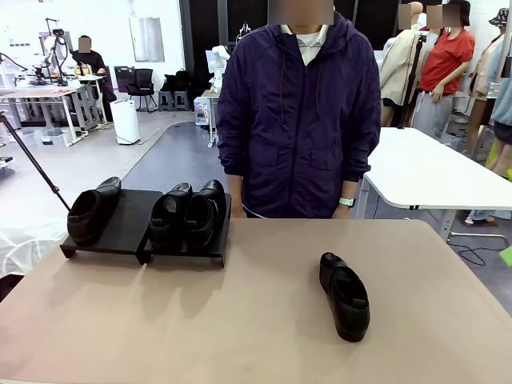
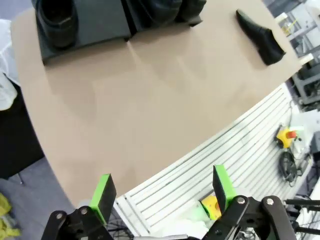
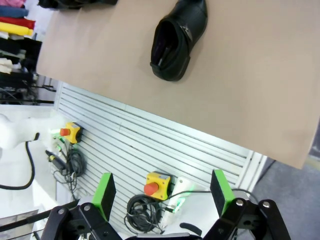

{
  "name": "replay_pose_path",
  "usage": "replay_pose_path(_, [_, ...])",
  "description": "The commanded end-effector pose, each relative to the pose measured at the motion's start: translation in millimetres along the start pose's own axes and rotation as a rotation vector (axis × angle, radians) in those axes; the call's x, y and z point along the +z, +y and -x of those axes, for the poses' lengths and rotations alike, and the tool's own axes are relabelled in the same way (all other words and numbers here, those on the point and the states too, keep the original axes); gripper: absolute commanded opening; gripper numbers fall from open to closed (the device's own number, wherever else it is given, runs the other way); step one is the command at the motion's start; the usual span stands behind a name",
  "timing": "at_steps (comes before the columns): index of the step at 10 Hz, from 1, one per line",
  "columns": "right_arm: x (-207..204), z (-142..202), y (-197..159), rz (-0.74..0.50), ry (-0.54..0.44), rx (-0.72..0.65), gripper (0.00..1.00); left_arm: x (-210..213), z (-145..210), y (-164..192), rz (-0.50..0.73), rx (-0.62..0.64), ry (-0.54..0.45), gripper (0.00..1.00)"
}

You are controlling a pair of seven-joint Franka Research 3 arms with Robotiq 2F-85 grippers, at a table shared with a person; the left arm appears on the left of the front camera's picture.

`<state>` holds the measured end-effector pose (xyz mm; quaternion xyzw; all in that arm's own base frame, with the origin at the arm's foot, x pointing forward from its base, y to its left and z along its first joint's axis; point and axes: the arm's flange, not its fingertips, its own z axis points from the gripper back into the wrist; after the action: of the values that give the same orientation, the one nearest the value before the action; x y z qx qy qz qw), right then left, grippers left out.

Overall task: Organize the shoes by placing them on the stand.
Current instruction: Place the Shoe from the middle of the table onto the Shoes Stand, then pick up one Shoe and place it in the middle of the table.

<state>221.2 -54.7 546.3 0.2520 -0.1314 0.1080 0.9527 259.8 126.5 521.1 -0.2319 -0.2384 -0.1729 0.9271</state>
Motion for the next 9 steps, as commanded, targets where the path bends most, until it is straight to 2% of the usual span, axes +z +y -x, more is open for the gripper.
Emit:
replay_pose_path(1, [3.9, -2.8, -1.8, -0.001, -0.003, 0.016, 1.0, 11.4, -2.1, -5.2, -0.02, 0.005, -0.026, 1.0])
replay_pose_path(9, [3.9, -2.8, -1.8, -0.001, -0.003, 0.016, 1.0, 11.4, -2.1, -5.2, -0.02, 0.005, -0.026, 1.0])
